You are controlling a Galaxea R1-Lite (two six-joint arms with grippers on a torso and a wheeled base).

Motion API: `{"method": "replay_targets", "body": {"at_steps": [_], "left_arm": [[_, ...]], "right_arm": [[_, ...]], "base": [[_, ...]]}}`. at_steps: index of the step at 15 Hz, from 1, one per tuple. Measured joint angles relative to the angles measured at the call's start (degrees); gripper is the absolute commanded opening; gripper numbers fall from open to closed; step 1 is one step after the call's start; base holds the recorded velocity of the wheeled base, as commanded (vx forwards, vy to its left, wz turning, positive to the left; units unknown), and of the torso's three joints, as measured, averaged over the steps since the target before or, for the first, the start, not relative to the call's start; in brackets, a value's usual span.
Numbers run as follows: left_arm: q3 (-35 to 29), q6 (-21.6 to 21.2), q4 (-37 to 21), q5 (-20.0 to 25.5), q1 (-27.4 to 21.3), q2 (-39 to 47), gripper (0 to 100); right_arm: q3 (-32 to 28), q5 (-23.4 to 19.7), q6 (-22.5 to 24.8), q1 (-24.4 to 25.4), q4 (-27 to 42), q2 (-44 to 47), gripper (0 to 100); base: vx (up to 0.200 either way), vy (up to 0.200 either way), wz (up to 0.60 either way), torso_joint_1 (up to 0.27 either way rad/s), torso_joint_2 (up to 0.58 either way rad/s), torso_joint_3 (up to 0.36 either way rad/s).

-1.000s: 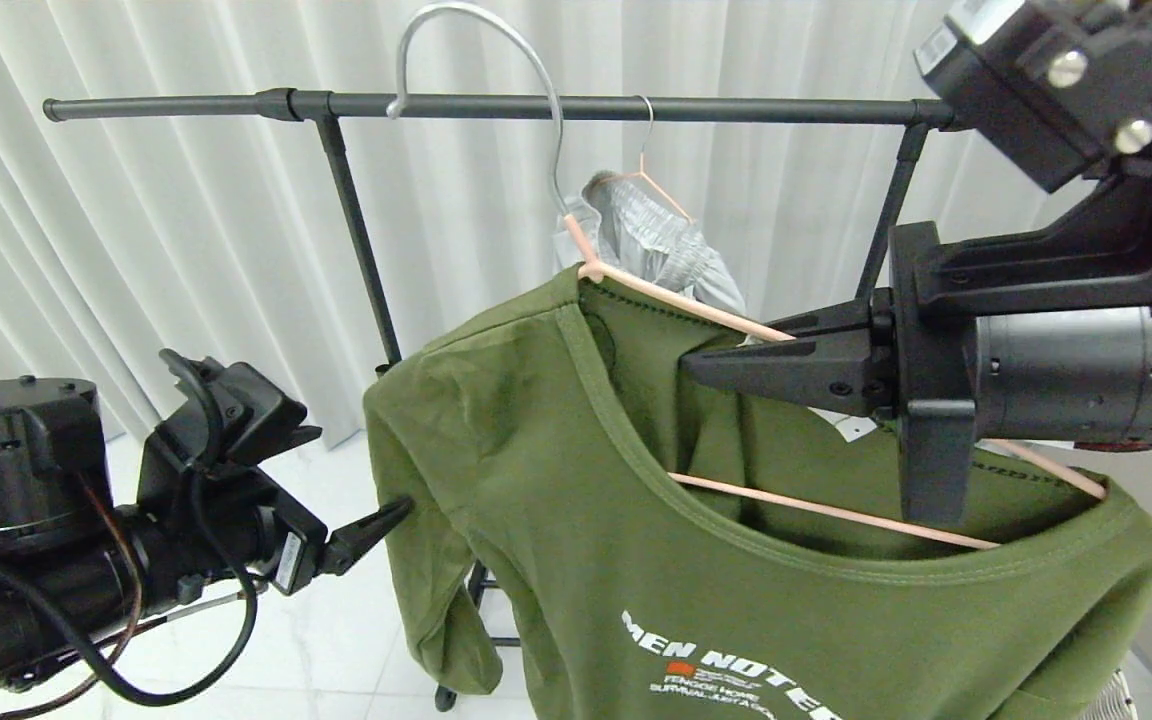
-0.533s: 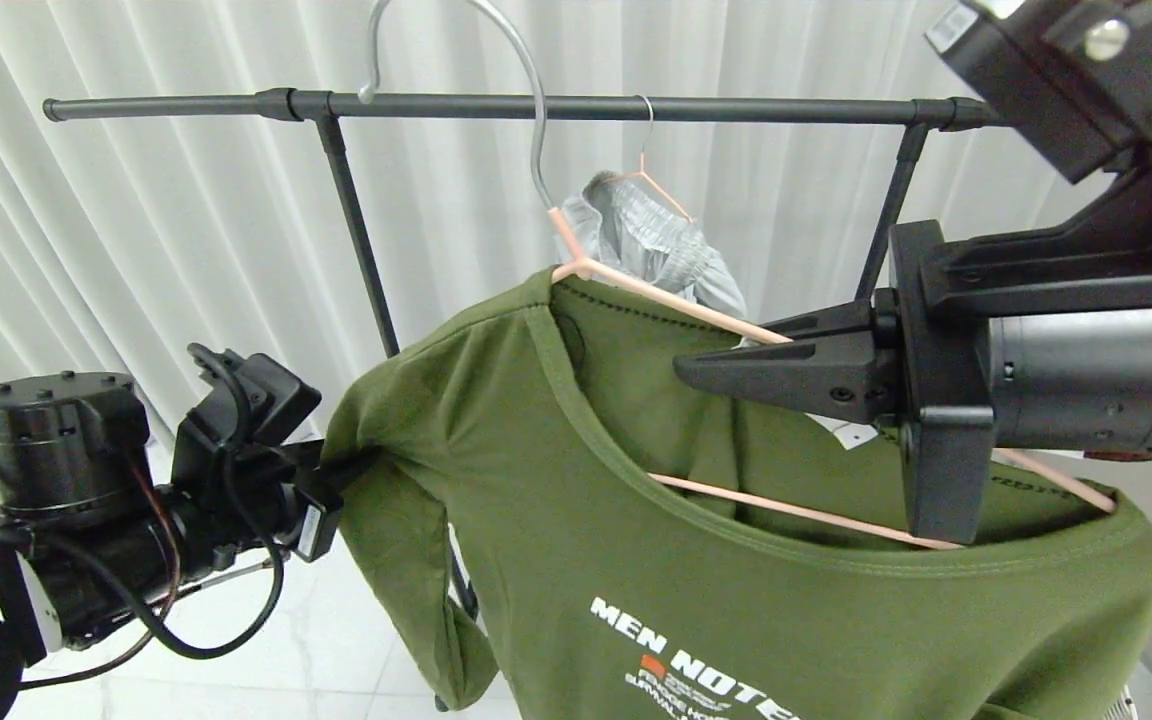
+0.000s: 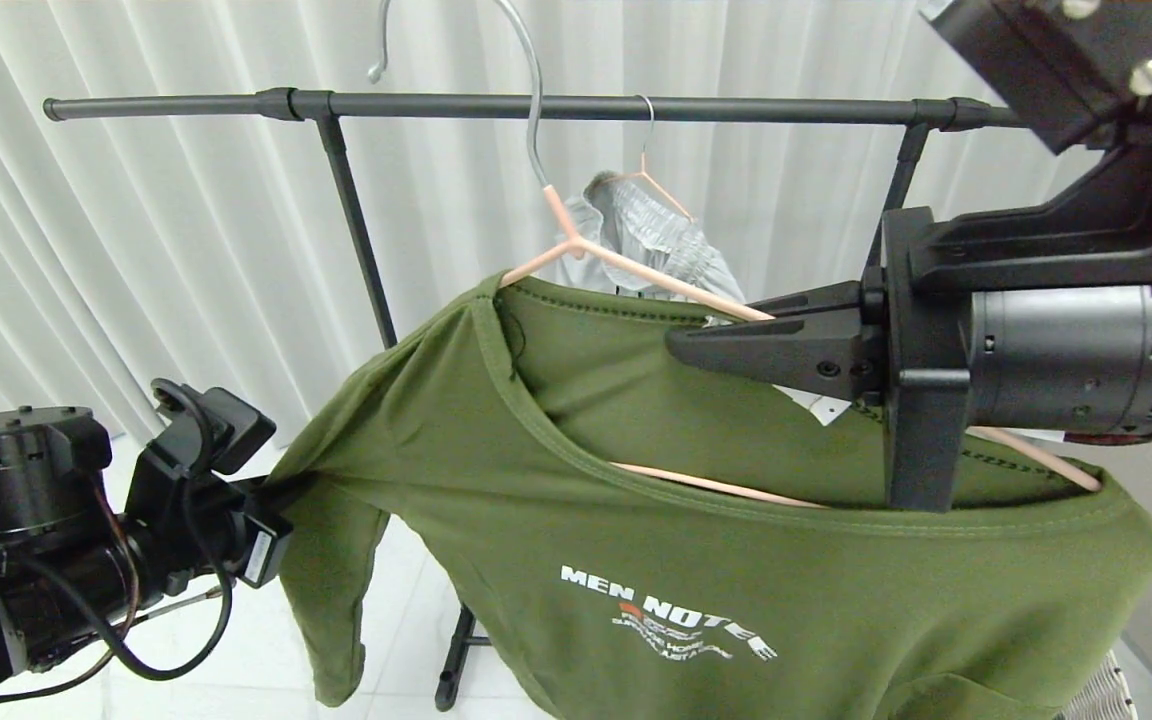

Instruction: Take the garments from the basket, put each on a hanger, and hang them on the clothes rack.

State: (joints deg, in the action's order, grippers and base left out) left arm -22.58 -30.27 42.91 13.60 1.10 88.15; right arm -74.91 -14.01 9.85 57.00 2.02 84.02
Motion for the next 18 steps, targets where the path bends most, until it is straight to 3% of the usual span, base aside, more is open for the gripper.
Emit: {"method": "replay_targets", "body": {"at_steps": [3,4,10,13,16,18], "left_arm": [[0.26,-1.4,0.0,-0.04,0.41,0.09,0],[0.37,-1.78,-0.02,-0.04,0.44,0.07,100],[0.76,-1.94,0.0,2.89,0.39,-1.38,100],[1.16,-0.9,-0.18,5.33,0.35,-4.96,100],[1.16,4.08,-0.51,8.78,0.09,-10.42,100],[0.95,4.99,-1.74,9.41,-0.2,-13.79,100]], "right_arm": [[0.02,0.0,-0.11,-0.06,-0.09,0.27,0],[0.02,0.05,-0.11,-0.06,-0.09,0.35,0],[0.02,0.05,-0.11,-1.61,-0.13,0.49,0],[1.21,0.73,-0.28,-6.1,-0.11,0.05,0],[3.45,1.06,-1.62,-11.23,-0.06,-1.79,0],[5.42,2.16,-1.87,-14.59,0.29,-3.78,0]], "base": [[0.0,0.0,0.0,0.0,0.0,0.0],[0.0,0.0,0.0,0.0,0.0,0.0],[0.0,0.0,0.0,0.0,0.0,0.0],[0.0,0.0,0.0,0.0,0.0,0.0],[0.0,0.0,0.0,0.0,0.0,0.0],[0.0,0.0,0.0,0.0,0.0,0.0]]}}
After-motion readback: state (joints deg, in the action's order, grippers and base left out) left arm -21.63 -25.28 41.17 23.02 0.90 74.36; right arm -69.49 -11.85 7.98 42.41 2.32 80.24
